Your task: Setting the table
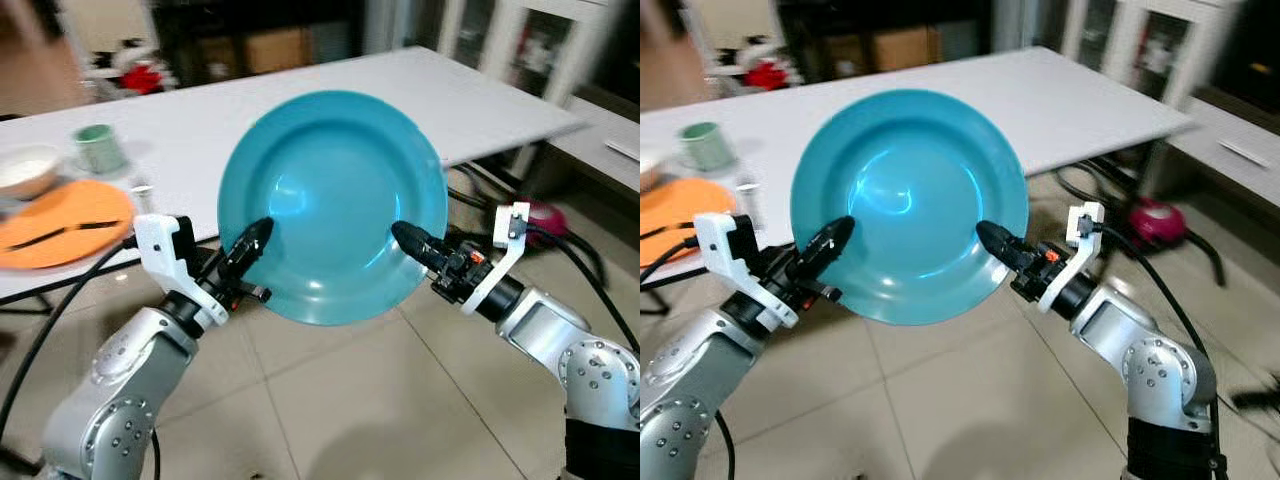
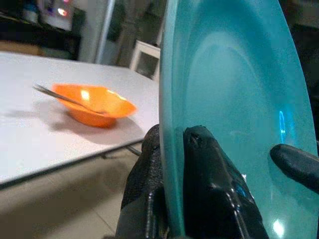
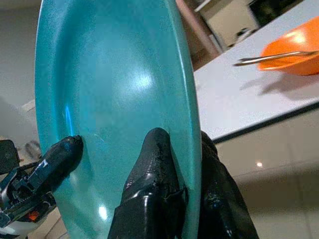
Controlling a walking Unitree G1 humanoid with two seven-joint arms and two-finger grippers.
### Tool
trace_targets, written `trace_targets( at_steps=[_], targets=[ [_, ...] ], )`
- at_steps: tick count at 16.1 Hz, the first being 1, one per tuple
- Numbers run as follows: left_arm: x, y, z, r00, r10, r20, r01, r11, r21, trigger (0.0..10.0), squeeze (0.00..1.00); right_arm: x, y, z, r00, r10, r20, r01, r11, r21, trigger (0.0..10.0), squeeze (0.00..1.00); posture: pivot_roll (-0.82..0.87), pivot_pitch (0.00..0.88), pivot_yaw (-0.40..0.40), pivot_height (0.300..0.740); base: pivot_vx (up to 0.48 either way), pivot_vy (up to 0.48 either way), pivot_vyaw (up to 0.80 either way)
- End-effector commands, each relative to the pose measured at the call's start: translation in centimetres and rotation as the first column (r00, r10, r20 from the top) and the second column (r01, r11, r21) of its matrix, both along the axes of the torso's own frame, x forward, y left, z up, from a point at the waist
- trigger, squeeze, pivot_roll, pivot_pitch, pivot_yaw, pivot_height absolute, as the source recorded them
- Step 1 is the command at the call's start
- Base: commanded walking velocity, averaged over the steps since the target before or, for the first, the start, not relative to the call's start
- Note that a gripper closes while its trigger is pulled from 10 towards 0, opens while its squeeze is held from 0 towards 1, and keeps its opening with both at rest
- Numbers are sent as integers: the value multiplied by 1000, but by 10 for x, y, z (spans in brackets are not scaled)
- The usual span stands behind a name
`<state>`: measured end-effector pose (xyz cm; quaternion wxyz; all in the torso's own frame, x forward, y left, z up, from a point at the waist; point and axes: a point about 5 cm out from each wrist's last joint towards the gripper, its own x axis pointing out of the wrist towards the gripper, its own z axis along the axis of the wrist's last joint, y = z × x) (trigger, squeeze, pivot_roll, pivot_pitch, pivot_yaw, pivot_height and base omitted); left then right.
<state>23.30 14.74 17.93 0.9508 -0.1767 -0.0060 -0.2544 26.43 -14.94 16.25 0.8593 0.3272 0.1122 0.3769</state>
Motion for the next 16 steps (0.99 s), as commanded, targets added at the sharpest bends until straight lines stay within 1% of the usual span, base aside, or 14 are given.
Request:
trace_targets(
  at_steps=[1,4,9,16],
  targets=[
    [1,-9,3,999,-38,8,37,998,53,10000,0,-2,29,7,990,142,12,-142,990,-9,10000,0,-88,0,20,740,337,0,0],
    [2,-9,3,999,-35,5,34,998,58,10000,0,0,29,8,991,133,14,-132,991,-17,10000,0,-85,0,19,740,335,0,0],
    [3,-8,3,1000,-21,3,21,997,69,10000,0,7,30,8,996,86,12,-86,996,-36,10000,0,-77,0,18,740,332,0,0],
    [2,-4,4,1000,-6,5,5,997,74,10000,0,10,39,8,994,103,21,-102,994,-37,10000,0,-65,0,13,740,332,0,0]
  ],
)
